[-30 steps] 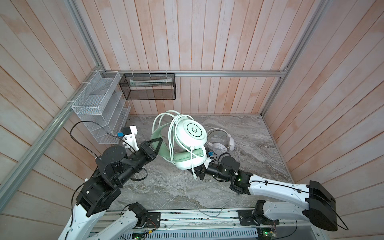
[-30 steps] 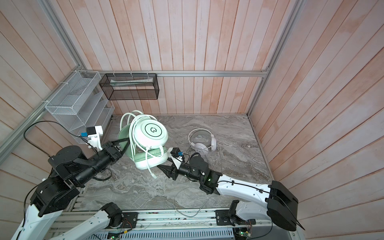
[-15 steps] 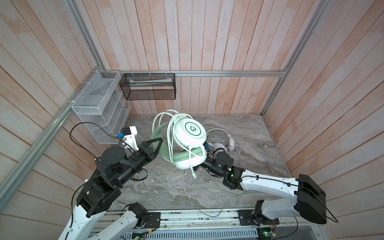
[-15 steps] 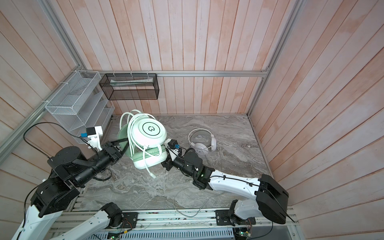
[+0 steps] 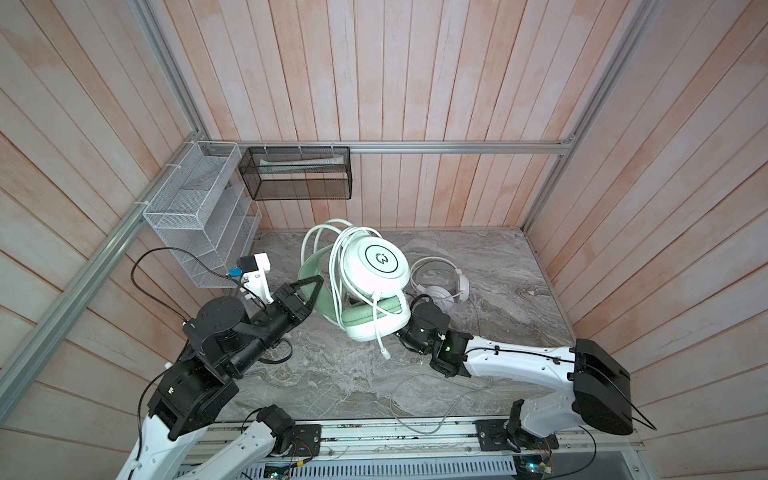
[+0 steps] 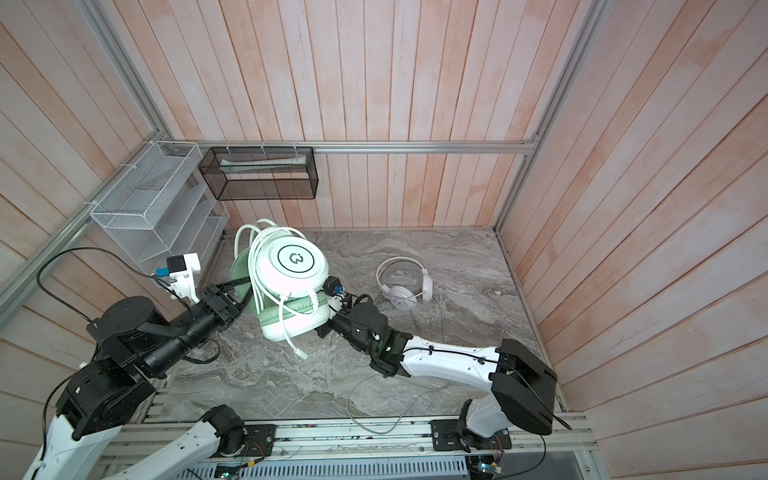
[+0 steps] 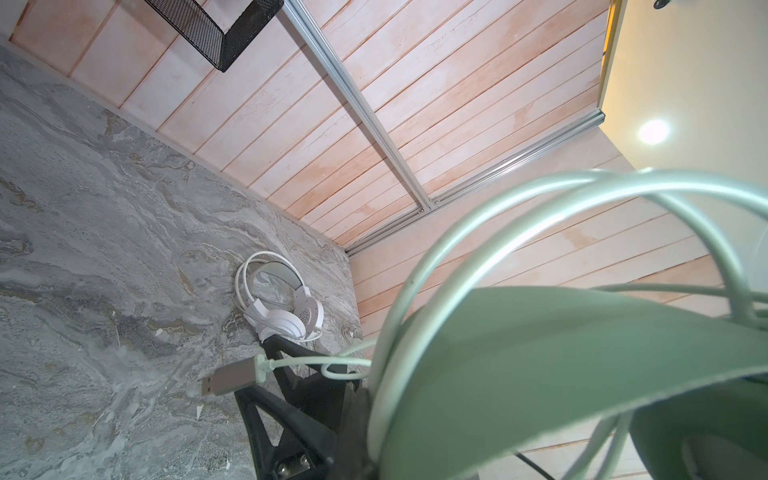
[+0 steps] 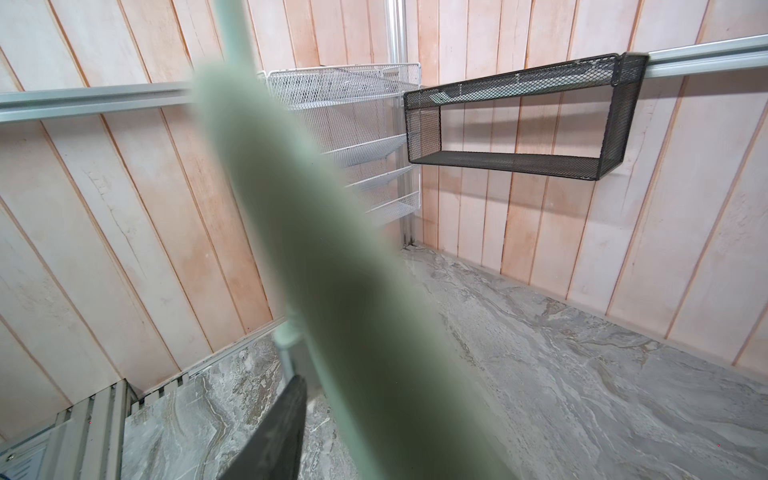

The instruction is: Wrap the headphones

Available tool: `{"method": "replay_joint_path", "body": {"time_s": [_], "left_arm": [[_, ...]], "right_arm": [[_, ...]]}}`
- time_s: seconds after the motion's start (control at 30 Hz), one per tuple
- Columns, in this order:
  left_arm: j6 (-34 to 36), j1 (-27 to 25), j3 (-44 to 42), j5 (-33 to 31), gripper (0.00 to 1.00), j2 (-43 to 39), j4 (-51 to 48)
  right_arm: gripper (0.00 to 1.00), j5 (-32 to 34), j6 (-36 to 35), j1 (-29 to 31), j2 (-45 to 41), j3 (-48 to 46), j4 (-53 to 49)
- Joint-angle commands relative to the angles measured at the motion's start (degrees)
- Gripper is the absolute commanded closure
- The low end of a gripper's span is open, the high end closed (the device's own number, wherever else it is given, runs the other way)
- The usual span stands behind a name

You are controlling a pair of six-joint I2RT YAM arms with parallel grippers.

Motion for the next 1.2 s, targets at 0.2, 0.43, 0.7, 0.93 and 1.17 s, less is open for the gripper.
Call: {"method": "replay_joint_path", "body": {"time_s": [0.2,0.43,0.7,0.93,1.17], "left_arm": [[-1.2,-0.1,-0.8,-0.5,1.0,-1.3,5.1],[-1.2,-0.1,-0.7,-0.8,1.0,-1.5,5.0],[-1.3,-0.1,-0.9,-0.8,1.0,-1.6,5.2],[-2.0,-0.1,-1.1,-0.1,1.0,-1.3,5.8],[-2.4,-0.1,-1.4,-0.4,1.0,-1.8,5.5]], "right_arm": [[0.51,-4.9,-0.3,0.1,-1.1,-0.2,4.9],[0.51,-9.4,1.1,0.1,-4.7,-3.6,5.7],[0.5,-5.7,0.5,0.1,-10.1,-8.4,1.4],[0.49,-7.2,0.2,0.1,-11.9,-9.8,-0.2],[0.49,-7.3,-0.7,0.1,-11.5,-8.2,-1.0]]}}
